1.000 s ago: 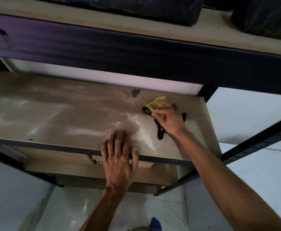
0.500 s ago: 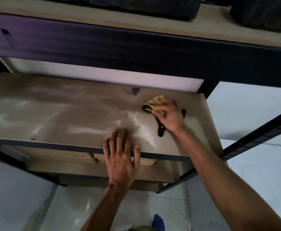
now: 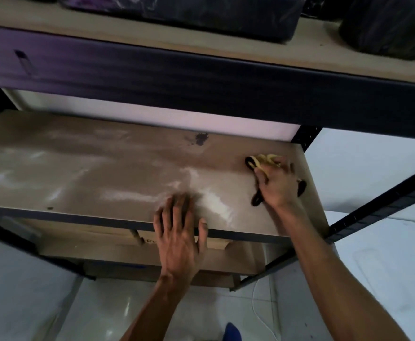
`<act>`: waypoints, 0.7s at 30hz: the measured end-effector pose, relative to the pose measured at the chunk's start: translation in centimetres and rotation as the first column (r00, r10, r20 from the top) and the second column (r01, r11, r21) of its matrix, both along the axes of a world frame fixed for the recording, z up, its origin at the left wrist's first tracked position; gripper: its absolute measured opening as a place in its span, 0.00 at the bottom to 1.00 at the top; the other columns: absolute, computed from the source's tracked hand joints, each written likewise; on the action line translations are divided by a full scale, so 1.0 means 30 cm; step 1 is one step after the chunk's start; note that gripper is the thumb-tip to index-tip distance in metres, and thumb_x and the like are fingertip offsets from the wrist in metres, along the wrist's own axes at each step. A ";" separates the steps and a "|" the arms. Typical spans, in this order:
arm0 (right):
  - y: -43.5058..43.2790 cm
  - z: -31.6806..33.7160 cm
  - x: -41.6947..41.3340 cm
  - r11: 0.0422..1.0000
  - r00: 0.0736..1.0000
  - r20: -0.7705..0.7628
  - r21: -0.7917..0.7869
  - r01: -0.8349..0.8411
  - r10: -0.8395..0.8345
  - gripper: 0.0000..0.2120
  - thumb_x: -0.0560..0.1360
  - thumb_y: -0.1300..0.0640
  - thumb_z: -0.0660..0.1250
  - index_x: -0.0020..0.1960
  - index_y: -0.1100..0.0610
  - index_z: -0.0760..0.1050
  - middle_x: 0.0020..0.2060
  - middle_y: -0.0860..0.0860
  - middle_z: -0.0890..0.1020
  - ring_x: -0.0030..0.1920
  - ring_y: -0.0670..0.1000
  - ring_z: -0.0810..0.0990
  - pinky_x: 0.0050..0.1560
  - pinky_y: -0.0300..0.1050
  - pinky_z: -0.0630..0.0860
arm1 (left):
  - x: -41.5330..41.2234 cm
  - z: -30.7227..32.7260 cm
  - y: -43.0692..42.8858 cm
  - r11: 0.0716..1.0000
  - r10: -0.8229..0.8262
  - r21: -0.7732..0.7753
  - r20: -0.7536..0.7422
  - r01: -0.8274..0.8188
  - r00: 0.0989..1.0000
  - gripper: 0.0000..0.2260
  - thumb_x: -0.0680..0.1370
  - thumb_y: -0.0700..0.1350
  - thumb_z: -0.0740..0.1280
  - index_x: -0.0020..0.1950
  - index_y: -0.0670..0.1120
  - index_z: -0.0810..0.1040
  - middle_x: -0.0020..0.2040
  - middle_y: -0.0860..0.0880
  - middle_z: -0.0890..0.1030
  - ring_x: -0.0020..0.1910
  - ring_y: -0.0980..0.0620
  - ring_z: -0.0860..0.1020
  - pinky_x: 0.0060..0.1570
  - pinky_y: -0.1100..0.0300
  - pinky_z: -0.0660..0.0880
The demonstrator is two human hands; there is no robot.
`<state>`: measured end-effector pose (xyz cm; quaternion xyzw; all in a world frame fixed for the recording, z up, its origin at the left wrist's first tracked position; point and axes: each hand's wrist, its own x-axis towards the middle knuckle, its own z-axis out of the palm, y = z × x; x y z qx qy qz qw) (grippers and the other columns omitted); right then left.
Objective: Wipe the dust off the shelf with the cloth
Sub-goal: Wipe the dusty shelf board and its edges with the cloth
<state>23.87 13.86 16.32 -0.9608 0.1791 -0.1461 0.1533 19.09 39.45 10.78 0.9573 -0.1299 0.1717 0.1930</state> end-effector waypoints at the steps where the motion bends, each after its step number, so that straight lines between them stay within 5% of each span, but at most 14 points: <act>1: 0.068 -0.003 -0.009 0.998 0.998 0.002 0.026 -0.063 0.063 0.14 0.79 0.47 0.64 0.62 0.48 0.80 0.60 0.55 0.78 0.53 0.54 0.77 0.51 0.40 0.70 | 0.000 0.000 0.000 1.000 0.001 -0.003 0.006 -0.001 1.000 0.26 0.83 0.58 0.52 0.75 0.46 0.71 0.73 0.43 0.73 0.74 0.43 0.68 0.71 0.41 0.64; 5: 0.285 -0.005 -0.013 0.933 0.933 0.057 0.042 -0.357 0.354 0.15 0.79 0.47 0.65 0.63 0.46 0.79 0.63 0.50 0.73 0.59 0.53 0.74 0.59 0.46 0.74 | -0.001 0.000 -0.001 1.000 0.003 -0.003 0.021 -0.003 1.000 0.27 0.83 0.58 0.52 0.74 0.45 0.73 0.73 0.43 0.72 0.74 0.43 0.67 0.71 0.41 0.63; 8: 0.246 0.017 -0.020 0.903 0.905 0.094 0.079 -0.423 0.415 0.13 0.79 0.46 0.64 0.62 0.45 0.80 0.62 0.48 0.73 0.60 0.53 0.74 0.60 0.50 0.75 | -0.001 -0.001 0.003 1.000 -0.005 0.001 0.018 0.005 1.000 0.27 0.83 0.59 0.52 0.74 0.45 0.73 0.74 0.43 0.72 0.75 0.43 0.66 0.72 0.42 0.63; 12: 0.016 0.075 -0.063 0.970 0.965 0.109 0.008 -0.242 0.239 0.13 0.80 0.49 0.64 0.61 0.50 0.80 0.63 0.52 0.78 0.51 0.52 0.80 0.55 0.44 0.75 | -0.002 0.000 0.004 1.000 0.007 -0.001 -0.009 -0.007 1.000 0.27 0.83 0.59 0.52 0.76 0.46 0.71 0.74 0.43 0.72 0.75 0.43 0.66 0.73 0.41 0.62; 16: -0.043 0.026 -0.173 0.991 0.991 -0.018 -0.027 0.134 -0.134 0.15 0.79 0.47 0.63 0.61 0.51 0.80 0.64 0.57 0.71 0.62 0.60 0.68 0.59 0.52 0.73 | 0.001 0.003 0.000 1.000 0.012 -0.002 -0.015 -0.012 1.000 0.27 0.82 0.58 0.52 0.76 0.46 0.71 0.74 0.43 0.72 0.74 0.43 0.68 0.73 0.41 0.63; 21: 0.265 -0.021 -0.127 0.997 0.997 -0.015 0.015 -0.070 0.070 0.16 0.80 0.45 0.60 0.63 0.50 0.77 0.64 0.54 0.68 0.62 0.56 0.66 0.57 0.47 0.73 | -0.001 0.000 -0.001 1.000 0.014 0.004 0.004 -0.014 1.000 0.27 0.82 0.59 0.52 0.75 0.45 0.72 0.73 0.43 0.72 0.74 0.42 0.68 0.70 0.41 0.64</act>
